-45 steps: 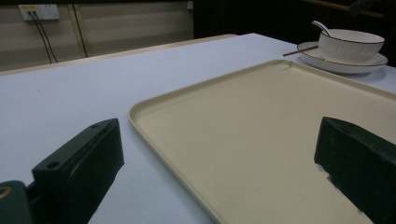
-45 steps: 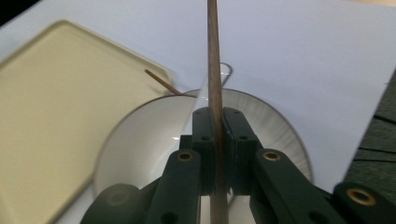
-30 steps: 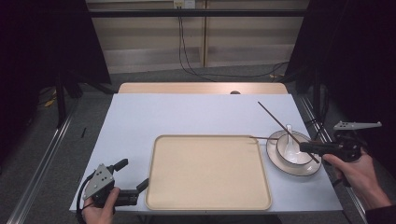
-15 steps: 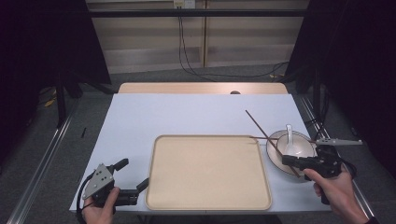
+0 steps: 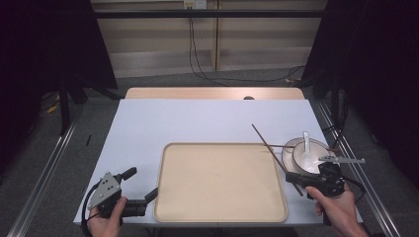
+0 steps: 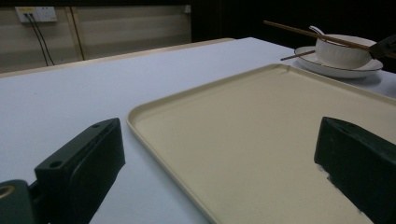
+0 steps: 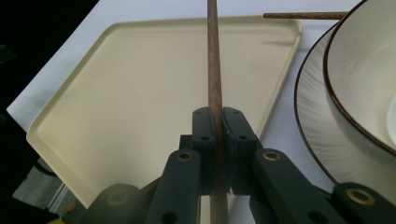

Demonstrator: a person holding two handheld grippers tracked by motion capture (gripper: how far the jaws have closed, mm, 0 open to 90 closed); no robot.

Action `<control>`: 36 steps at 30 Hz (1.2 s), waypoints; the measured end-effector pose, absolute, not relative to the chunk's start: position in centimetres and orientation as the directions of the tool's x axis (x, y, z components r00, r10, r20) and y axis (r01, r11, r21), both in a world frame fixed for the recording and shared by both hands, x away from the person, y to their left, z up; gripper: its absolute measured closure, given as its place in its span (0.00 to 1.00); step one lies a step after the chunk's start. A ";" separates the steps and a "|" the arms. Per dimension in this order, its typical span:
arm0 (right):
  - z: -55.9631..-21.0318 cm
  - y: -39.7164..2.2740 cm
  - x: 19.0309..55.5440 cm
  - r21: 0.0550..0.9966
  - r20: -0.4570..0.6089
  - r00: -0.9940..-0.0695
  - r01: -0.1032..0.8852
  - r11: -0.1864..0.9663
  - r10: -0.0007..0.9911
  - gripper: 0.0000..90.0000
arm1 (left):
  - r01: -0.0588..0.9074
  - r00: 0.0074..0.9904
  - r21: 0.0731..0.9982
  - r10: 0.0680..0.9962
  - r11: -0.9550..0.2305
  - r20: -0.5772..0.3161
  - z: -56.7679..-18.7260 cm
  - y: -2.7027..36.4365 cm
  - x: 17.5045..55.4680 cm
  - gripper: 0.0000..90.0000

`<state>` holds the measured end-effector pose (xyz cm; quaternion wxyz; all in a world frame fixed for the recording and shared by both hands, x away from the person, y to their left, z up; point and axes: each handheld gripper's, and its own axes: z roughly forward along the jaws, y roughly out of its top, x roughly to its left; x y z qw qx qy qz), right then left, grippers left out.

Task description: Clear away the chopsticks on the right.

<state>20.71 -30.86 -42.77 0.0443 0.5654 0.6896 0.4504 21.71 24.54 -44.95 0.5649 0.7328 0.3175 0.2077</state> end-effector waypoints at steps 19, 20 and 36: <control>-46.0 -28.2 20.8 0.566 0.445 -0.317 0.824 0.011 0.837 0.94 | 0.242 0.707 0.958 0.704 -0.153 -0.067 -45.0 24.5 21.8 0.02; -46.0 -28.2 20.9 0.562 0.451 -0.309 0.827 0.002 0.838 0.94 | 0.242 0.707 0.958 0.704 -0.152 -0.067 -45.0 24.5 21.7 0.02; -46.9 -27.3 21.1 0.499 0.475 -0.292 0.866 0.019 0.830 0.89 | 0.237 0.704 0.960 0.708 -0.152 -0.062 -45.0 24.7 21.7 0.02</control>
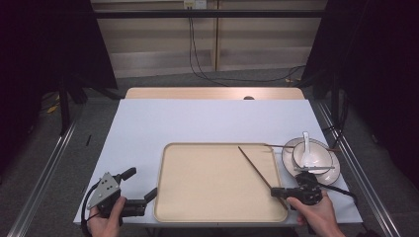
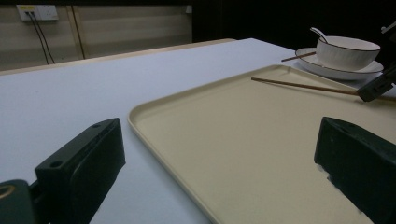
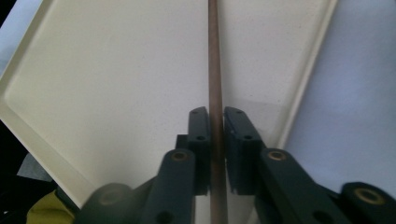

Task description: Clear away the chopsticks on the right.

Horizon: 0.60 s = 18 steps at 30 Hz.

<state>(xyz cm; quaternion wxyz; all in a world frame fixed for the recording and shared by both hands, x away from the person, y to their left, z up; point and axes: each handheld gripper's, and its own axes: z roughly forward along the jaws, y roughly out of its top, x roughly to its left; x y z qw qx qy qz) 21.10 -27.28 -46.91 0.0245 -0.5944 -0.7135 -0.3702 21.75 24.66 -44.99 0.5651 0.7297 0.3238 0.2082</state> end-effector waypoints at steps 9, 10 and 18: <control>-47.0 -27.2 21.1 0.503 0.457 -0.307 0.863 0.041 0.835 0.86 | 0.240 0.705 0.960 0.706 -0.146 -0.069 -45.0 24.6 21.7 0.02; -47.0 -27.2 21.1 0.504 0.455 -0.309 0.863 0.045 0.836 0.86 | 0.240 0.705 0.960 0.706 -0.145 -0.070 -45.0 24.6 21.7 0.02; -45.9 -27.8 20.8 0.595 0.412 -0.415 0.797 0.105 0.812 0.67 | 0.241 0.707 0.959 0.703 -0.149 -0.069 -45.0 24.7 21.7 0.02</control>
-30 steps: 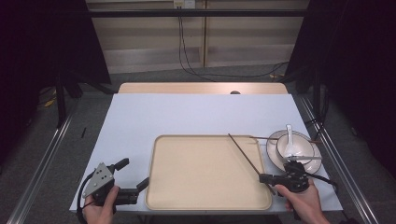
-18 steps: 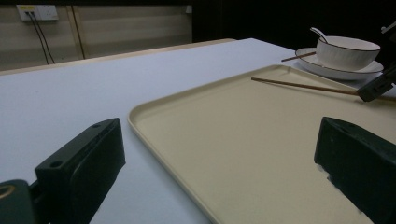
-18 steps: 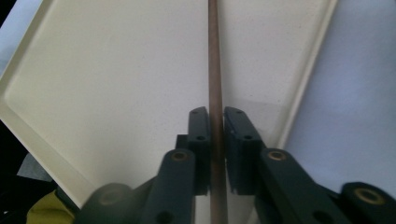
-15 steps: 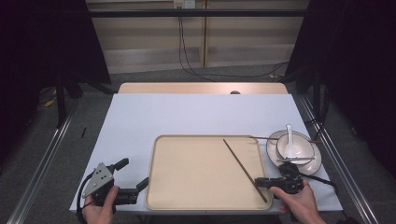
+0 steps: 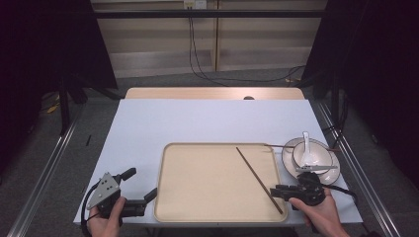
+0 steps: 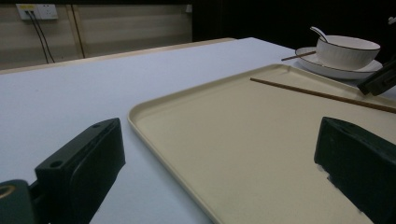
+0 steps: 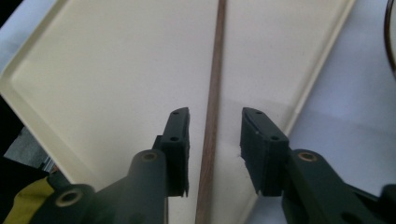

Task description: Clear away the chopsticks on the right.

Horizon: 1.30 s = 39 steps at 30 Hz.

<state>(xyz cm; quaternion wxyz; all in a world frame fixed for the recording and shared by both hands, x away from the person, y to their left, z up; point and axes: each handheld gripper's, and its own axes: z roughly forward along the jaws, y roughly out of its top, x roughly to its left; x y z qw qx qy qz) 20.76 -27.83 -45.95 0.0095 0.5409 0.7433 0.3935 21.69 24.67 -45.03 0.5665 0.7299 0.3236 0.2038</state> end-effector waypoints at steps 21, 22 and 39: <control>-41.7 -33.9 21.3 0.825 0.203 -0.597 0.531 0.193 0.776 0.16 | 0.255 0.700 0.957 0.709 -0.137 -0.085 -45.1 24.9 21.6 0.02; -41.4 -34.5 21.5 0.832 0.182 -0.594 0.518 0.199 0.784 0.16 | 0.254 0.700 0.957 0.709 -0.137 -0.085 -45.1 24.9 21.6 0.02; -40.4 -43.0 26.1 0.857 0.047 -0.627 0.425 0.291 0.778 0.13 | 0.248 0.704 0.960 0.705 -0.130 -0.086 -45.1 24.8 21.5 0.02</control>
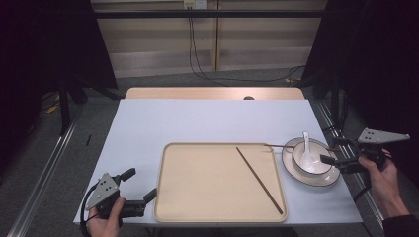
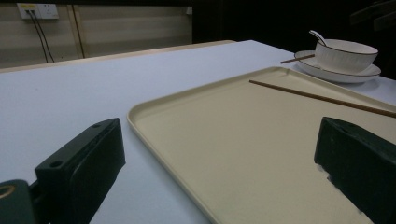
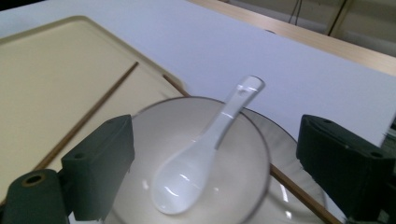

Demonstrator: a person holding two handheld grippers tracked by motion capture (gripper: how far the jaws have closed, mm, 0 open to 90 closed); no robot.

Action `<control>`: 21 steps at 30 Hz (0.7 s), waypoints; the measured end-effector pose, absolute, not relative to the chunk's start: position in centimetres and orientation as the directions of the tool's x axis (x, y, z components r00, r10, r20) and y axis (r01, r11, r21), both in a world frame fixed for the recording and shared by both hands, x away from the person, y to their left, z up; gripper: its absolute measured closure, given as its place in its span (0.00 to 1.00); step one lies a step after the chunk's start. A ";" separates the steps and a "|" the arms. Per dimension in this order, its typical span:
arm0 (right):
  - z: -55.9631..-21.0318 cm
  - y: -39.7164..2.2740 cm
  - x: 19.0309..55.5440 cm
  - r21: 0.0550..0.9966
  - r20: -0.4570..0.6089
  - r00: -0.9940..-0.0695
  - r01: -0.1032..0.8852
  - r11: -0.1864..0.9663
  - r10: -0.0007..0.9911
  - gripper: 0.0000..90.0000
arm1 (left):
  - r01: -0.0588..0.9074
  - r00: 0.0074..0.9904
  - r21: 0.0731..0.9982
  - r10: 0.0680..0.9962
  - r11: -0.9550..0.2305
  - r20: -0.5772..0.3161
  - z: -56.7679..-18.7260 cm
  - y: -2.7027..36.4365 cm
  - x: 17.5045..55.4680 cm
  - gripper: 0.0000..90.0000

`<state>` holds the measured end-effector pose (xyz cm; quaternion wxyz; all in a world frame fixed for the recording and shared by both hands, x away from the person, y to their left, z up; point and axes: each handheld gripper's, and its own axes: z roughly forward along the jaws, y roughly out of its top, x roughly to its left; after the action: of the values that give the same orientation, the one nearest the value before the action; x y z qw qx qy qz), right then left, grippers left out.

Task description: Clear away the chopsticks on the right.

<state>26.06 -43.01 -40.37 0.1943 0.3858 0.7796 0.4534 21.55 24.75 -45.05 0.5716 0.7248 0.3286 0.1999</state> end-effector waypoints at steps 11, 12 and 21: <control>-40.3 -47.0 30.3 0.793 0.015 -0.675 0.457 0.402 0.738 0.10 | 0.249 0.701 0.960 0.708 -0.131 -0.085 -45.1 24.8 21.6 0.02; -40.5 -47.1 30.5 0.786 -0.014 -0.663 0.456 0.418 0.748 0.10 | 0.250 0.701 0.959 0.708 -0.131 -0.085 -45.1 24.8 21.6 0.02; -42.2 -47.4 32.7 0.691 -0.080 -0.682 0.487 0.534 0.727 0.41 | 0.248 0.704 0.959 0.705 -0.134 -0.084 -45.0 24.7 21.5 0.02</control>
<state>32.73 -47.39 -42.20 0.1825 0.3543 0.8565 0.3279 21.50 24.71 -45.04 0.5701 0.7260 0.3284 0.2002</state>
